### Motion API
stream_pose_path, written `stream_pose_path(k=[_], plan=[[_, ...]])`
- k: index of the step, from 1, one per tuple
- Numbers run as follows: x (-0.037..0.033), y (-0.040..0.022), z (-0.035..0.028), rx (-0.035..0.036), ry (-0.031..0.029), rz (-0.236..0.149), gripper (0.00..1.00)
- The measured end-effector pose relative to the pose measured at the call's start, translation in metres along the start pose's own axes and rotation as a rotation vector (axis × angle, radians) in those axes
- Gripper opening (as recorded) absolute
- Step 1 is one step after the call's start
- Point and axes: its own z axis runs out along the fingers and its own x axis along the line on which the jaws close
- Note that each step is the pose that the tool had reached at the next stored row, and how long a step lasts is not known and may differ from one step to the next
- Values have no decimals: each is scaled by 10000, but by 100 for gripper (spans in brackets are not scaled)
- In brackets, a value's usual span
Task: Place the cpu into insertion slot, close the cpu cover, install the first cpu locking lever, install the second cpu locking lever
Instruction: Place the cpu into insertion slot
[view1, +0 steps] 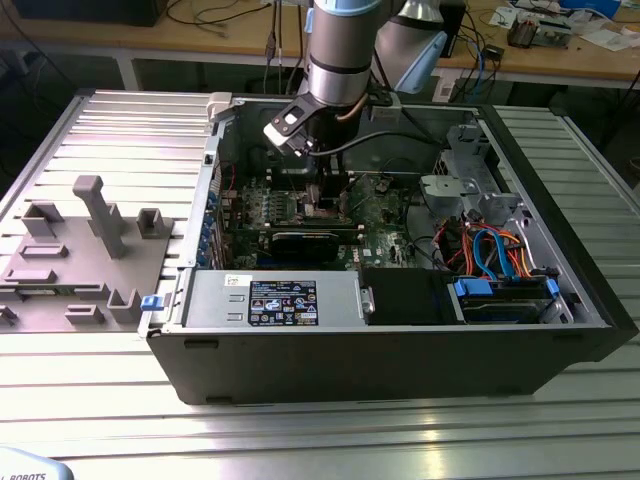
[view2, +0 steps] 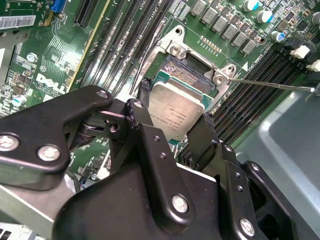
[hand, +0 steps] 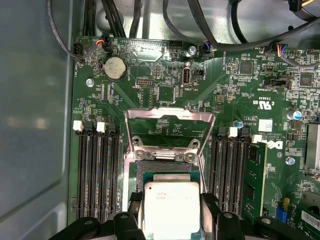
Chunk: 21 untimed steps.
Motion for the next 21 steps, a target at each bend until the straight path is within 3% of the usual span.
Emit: stream_pose_path(k=[21], plan=[[1, 1, 47, 0, 0, 2, 55]])
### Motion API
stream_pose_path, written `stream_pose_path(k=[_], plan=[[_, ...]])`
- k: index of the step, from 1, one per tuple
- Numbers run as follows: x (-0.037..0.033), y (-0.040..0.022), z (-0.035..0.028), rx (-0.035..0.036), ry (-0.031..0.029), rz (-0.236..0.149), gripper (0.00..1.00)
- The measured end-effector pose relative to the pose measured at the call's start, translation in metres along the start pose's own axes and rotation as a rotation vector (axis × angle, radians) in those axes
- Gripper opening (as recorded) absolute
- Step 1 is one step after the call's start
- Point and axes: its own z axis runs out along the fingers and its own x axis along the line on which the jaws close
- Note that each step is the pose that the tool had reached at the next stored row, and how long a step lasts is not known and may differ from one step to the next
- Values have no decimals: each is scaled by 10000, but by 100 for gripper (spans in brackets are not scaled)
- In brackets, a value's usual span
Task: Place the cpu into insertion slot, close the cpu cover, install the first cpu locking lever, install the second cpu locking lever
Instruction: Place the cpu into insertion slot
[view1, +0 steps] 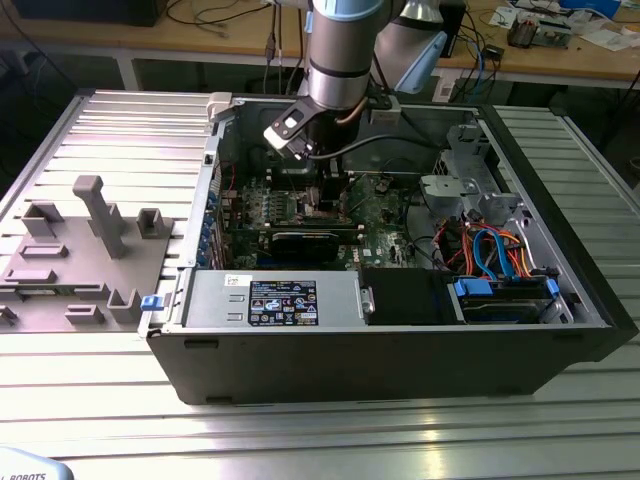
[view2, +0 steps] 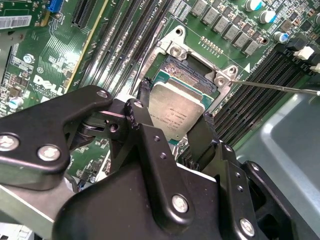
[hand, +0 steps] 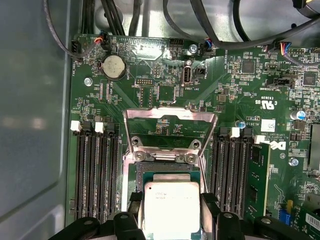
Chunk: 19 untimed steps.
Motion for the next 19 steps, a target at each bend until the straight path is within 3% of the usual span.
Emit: stream_pose_path(k=[19], plan=[[1, 1, 58, 0, 0, 4, 55]])
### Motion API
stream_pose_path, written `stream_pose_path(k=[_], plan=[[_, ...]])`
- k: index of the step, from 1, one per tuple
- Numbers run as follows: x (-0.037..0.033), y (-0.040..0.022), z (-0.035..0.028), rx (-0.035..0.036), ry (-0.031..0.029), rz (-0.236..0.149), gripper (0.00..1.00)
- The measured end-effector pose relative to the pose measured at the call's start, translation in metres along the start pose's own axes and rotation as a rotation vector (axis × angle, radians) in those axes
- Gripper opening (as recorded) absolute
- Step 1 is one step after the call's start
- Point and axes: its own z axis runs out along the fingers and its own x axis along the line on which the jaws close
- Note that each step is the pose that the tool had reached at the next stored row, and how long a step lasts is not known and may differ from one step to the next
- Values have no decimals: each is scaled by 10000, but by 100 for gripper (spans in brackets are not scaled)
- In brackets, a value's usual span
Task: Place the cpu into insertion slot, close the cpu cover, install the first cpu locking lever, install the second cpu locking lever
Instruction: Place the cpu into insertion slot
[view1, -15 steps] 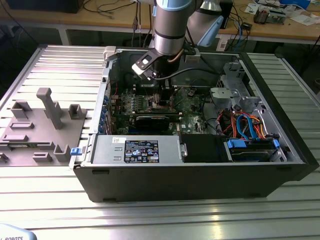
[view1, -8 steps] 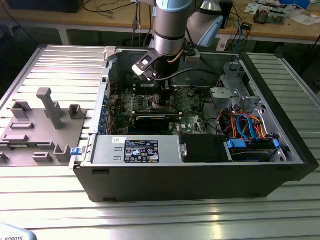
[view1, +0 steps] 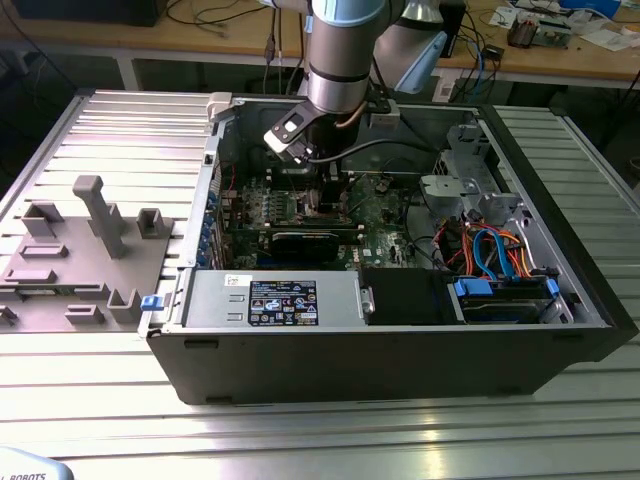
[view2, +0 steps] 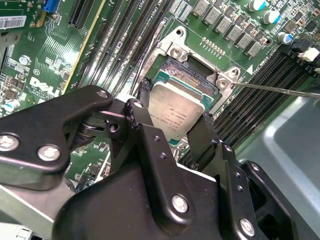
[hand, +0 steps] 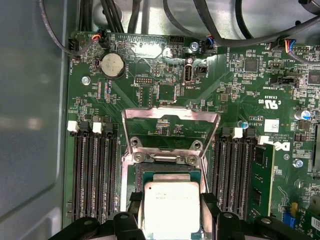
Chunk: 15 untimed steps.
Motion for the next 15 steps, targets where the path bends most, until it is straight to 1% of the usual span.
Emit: stream_pose_path(k=[15], plan=[[1, 1, 48, -1, 1, 3, 55]])
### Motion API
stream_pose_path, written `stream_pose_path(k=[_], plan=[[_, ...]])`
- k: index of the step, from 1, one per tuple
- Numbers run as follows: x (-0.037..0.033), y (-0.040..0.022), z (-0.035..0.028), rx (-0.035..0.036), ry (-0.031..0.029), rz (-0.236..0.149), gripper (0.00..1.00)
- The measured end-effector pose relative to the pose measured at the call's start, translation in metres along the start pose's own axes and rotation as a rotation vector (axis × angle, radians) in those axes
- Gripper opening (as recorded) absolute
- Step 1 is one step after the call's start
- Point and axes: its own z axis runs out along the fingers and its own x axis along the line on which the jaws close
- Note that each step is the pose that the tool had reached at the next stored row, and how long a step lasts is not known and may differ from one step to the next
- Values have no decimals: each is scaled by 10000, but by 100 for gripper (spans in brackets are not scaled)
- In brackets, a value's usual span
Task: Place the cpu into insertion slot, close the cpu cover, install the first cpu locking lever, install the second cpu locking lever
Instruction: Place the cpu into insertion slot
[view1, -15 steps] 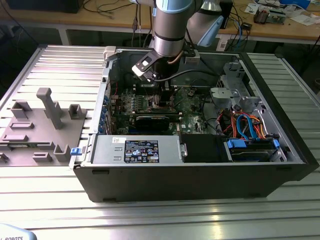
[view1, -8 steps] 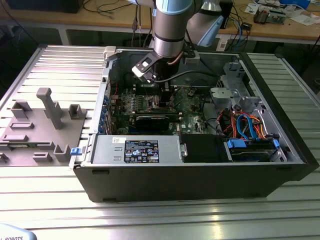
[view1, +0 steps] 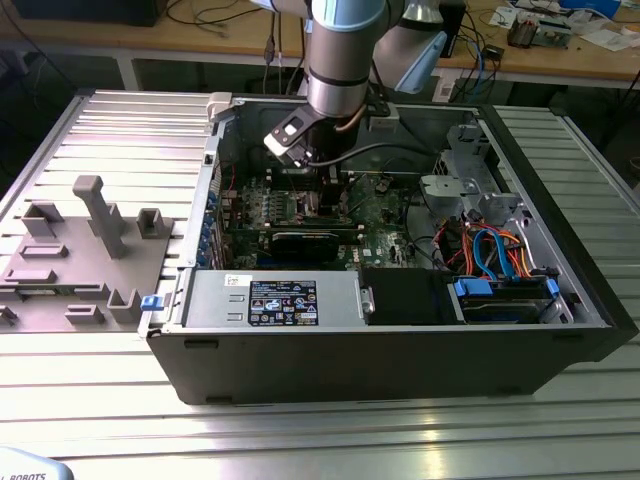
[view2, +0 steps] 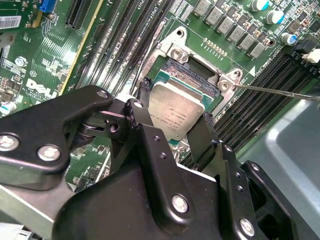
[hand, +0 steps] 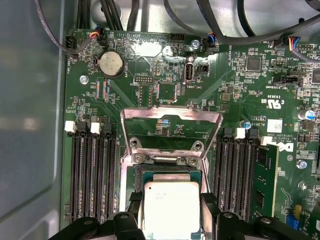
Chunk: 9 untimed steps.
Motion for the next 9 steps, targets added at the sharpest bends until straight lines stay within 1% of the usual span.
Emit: stream_pose_path(k=[9], plan=[[3, 1, 37, 2, 1, 91, 55]])
